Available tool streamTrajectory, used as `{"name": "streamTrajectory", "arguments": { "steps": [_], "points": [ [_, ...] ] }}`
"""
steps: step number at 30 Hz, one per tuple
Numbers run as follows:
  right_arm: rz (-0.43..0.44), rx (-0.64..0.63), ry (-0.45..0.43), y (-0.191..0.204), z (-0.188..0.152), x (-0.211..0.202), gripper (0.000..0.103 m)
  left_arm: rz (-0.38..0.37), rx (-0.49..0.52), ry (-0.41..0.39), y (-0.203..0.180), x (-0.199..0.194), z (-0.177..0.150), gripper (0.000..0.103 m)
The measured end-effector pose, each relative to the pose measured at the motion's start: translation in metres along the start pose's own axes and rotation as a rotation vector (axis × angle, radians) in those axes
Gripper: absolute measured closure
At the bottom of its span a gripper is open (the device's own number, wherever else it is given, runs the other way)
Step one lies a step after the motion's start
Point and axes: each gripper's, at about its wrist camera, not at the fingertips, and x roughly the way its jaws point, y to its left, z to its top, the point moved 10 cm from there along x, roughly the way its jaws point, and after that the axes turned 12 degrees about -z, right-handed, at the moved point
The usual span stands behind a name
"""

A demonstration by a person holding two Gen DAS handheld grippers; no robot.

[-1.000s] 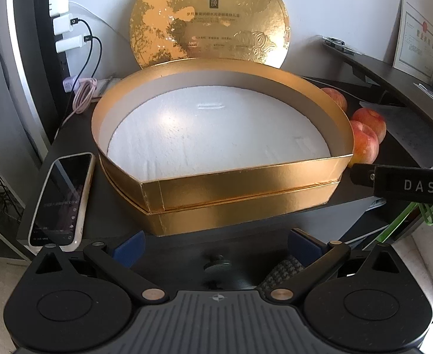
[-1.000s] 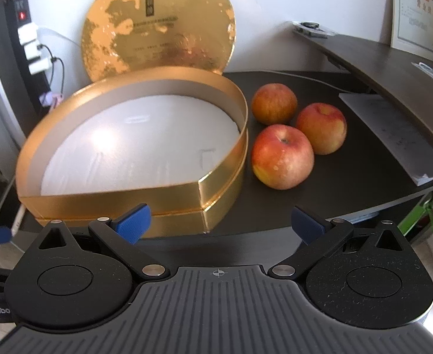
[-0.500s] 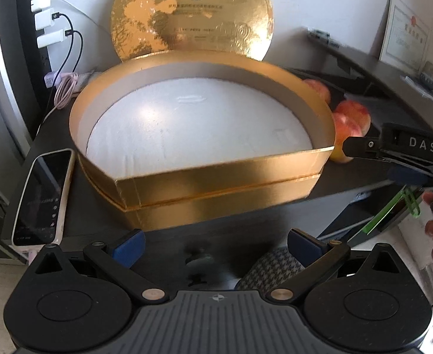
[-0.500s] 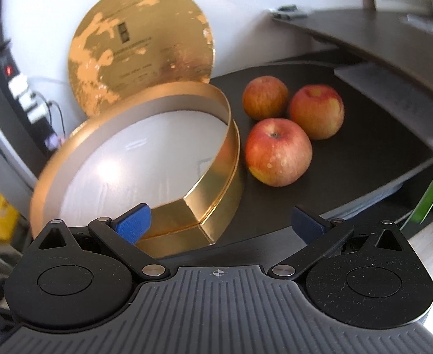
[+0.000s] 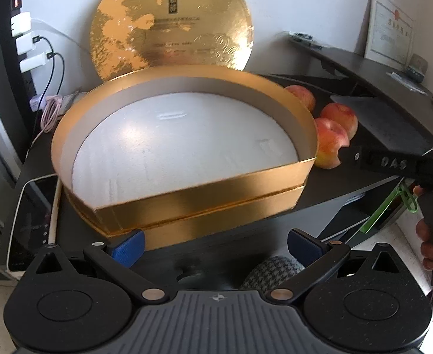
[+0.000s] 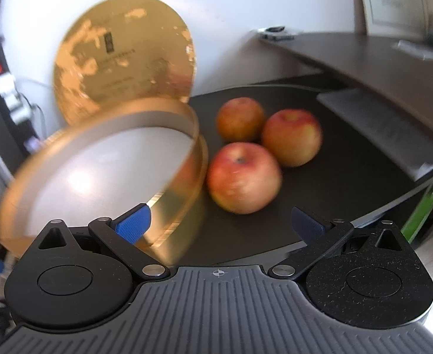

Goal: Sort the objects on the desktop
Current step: 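Move the right gripper to the nearest red apple and close on it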

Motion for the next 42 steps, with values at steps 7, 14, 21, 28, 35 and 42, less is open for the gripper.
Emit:
{"name": "streamTrajectory", "arguments": {
  "steps": [7, 14, 21, 28, 35, 42],
  "points": [
    [-0.014, -0.002, -0.004, -0.018, -0.003, 0.020, 0.004, -0.010, 0.024, -0.033, -0.010, 0.005, 0.011, 0.002],
    [0.013, 0.047, -0.004, -0.026, -0.001, 0.049, 0.007, -0.027, 0.030, -0.055, -0.014, 0.011, 0.019, 0.002],
    [0.062, 0.053, 0.017, -0.021, 0.006, 0.080, 0.008, -0.010, 0.034, -0.043, -0.013, 0.018, 0.021, 0.002],
    [0.078, 0.051, 0.044, -0.017, 0.005, 0.099, 0.008, -0.002, 0.016, -0.030, -0.007, 0.021, 0.019, 0.002],
    [0.106, 0.074, 0.069, -0.013, 0.005, 0.110, 0.007, 0.007, -0.004, -0.019, 0.002, 0.023, 0.017, 0.002],
    [0.142, 0.093, 0.071, -0.012, 0.005, 0.114, 0.010, 0.003, -0.002, -0.016, 0.002, 0.025, 0.016, 0.001]
  ]
}}
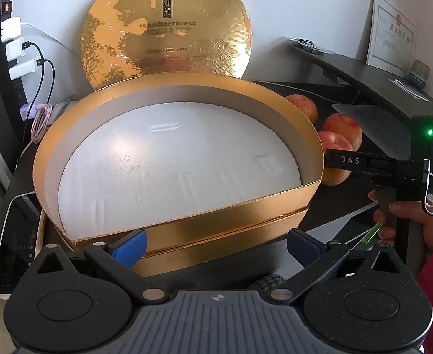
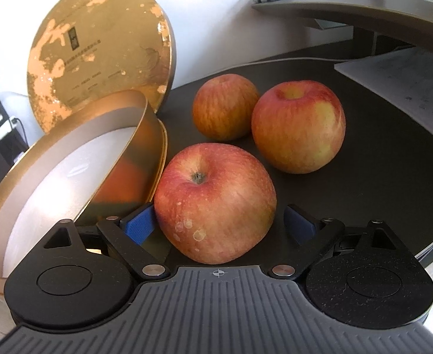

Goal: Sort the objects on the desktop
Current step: 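Move the right gripper to the nearest red apple and close on it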

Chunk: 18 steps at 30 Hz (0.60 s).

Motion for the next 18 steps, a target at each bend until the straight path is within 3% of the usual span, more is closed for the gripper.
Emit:
{"name": "streamTrajectory", "arguments": {
  "steps": [2, 18],
  "points": [
    [0.013, -0.005, -0.009, 0.001, 0.000, -0.001, 0.016, -0.001, 0.000, -0.001, 0.000, 0.000, 0.000, 0.001],
    [0.006, -0.012, 0.023, -0.012, 0.001, -0.006, 0.018, -0.002, 0.005, -0.014, -0.001, -0.005, 0.000, 0.001]
  ]
}}
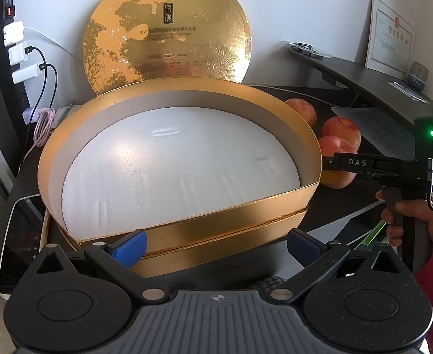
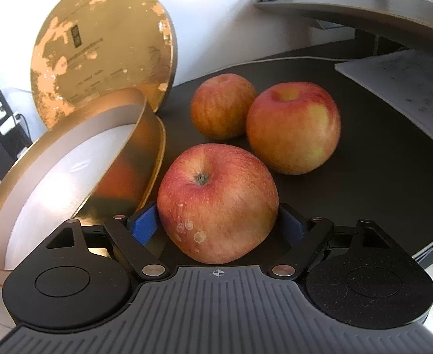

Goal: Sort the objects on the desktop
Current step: 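Move the right gripper to the nearest red apple and close on it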

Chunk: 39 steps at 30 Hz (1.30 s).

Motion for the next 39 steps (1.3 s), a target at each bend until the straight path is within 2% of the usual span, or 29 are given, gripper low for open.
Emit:
{"name": "streamTrajectory", "arguments": {
  "steps": [7, 11, 16, 20, 26, 30, 35, 39],
  "points": [
    [-0.026, 0.000, 0.001, -0.009, 0.000, -0.002, 0.016, -0.001, 0.000, -0.005, 0.000, -0.002, 0.000, 0.001],
    [-0.075, -0.071, -0.036, 0.002, -0.001, -0.006, 0.008, -0.002, 0.002, -0.006, 0.000, -0.002, 0.000, 0.001],
    [-0.139, -0.131, -0.085, 0.009, -0.003, -0.010, 0.006, -0.002, 0.006, -0.005, 0.000, -0.002, 0.001, 0.001],
    [-0.189, -0.138, -0.119, 0.010, -0.001, -0.009, 0.006, -0.002, 0.005, -0.003, 0.000, -0.002, 0.000, 0.001],
    [-0.222, -0.052, -0.118, 0.005, 0.006, -0.002, 0.008, -0.002, 0.009, -0.002, 0.000, -0.002, 0.000, 0.001],
    [-0.207, -0.045, -0.089, 0.004, 0.005, 0.006, 0.010, 0.000, 0.009, -0.001, 0.002, -0.001, 0.001, 0.001],
    [-0.204, -0.064, -0.079, 0.006, 0.003, 0.010, 0.017, 0.000, 0.006, 0.001, 0.002, -0.002, 0.000, 0.001],
    [-0.208, -0.068, -0.072, 0.005, 0.002, 0.009, 0.017, 0.001, 0.004, -0.005, 0.003, -0.004, 0.000, 0.001]
  ]
}}
